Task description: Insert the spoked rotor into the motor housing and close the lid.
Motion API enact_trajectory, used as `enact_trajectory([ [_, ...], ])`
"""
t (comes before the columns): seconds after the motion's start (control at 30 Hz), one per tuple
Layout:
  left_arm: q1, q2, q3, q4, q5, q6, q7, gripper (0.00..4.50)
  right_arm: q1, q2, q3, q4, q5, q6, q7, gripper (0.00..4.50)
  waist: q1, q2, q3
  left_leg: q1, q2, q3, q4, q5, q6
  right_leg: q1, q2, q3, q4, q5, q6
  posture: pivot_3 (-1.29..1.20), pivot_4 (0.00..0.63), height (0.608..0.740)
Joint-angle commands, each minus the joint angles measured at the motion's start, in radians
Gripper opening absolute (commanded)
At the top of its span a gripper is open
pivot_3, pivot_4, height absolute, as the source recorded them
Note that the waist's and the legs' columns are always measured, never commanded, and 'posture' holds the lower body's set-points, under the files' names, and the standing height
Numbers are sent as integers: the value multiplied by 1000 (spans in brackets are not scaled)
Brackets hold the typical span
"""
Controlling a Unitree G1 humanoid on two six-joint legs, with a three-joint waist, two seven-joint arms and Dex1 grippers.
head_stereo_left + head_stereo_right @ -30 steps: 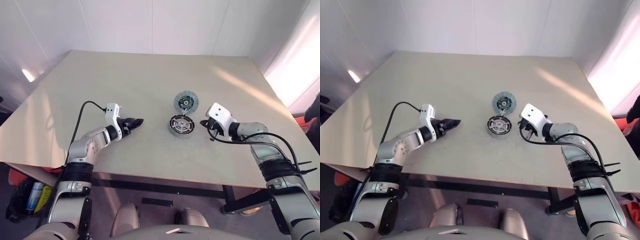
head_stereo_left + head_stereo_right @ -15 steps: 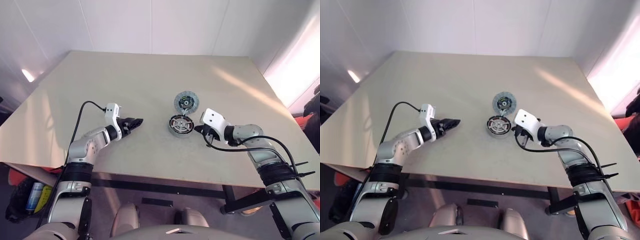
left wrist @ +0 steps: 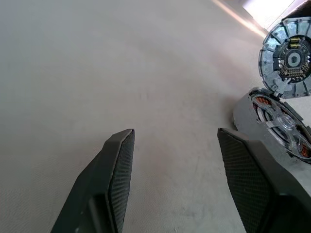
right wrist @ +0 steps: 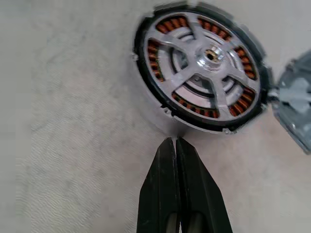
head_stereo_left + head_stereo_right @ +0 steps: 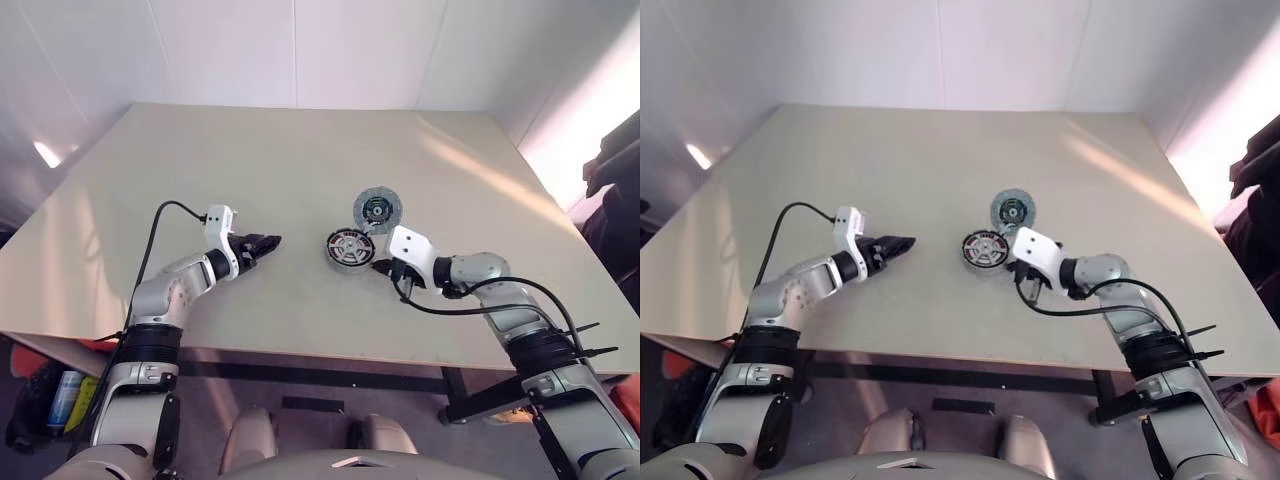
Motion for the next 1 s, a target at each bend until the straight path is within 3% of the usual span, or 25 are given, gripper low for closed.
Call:
enact_trajectory([
  [0.03,-20,18,27,-26,-7,-23,0,2879,-6,23,16,-81,15,12,6,40,-1,0,0,0,0,0,0,0,0,0,0,0,0,0,0,0,0,740],
  [0.37,-16,37,30,-43,-14,-15,-21,2879,-17,-23,5,-22,-12,7,-6,40,4,0,0,0,0,0,0,0,0,1,0,0,0,0,0,0,0,740],
  [0.53,-11,40,20,-56,-13,-7,-34,2879,-13,-93,-6,-103,28,24,75,40,5,0,0,0,0,0,0,0,0,1,0,0,0,0,0,0,0,740],
  [0.63,-16,40,21,-49,-11,-9,-35,2879,-21,-131,-18,-165,64,32,128,601,6,0,0,0,0,0,0,0,0,1,0,0,0,0,0,0,0,740],
  [0.8,-21,38,22,-40,-10,-11,-35,2879,-72,-154,-14,-236,69,11,165,2230,2,0,0,1,0,0,0,0,0,1,0,0,0,0,0,0,0,740],
  [1.0,-33,32,17,-23,-5,-17,-35,2879,-214,-127,50,-164,38,-87,250,2230,3,0,0,1,0,0,1,0,0,1,0,0,2,0,0,0,0,740],
])
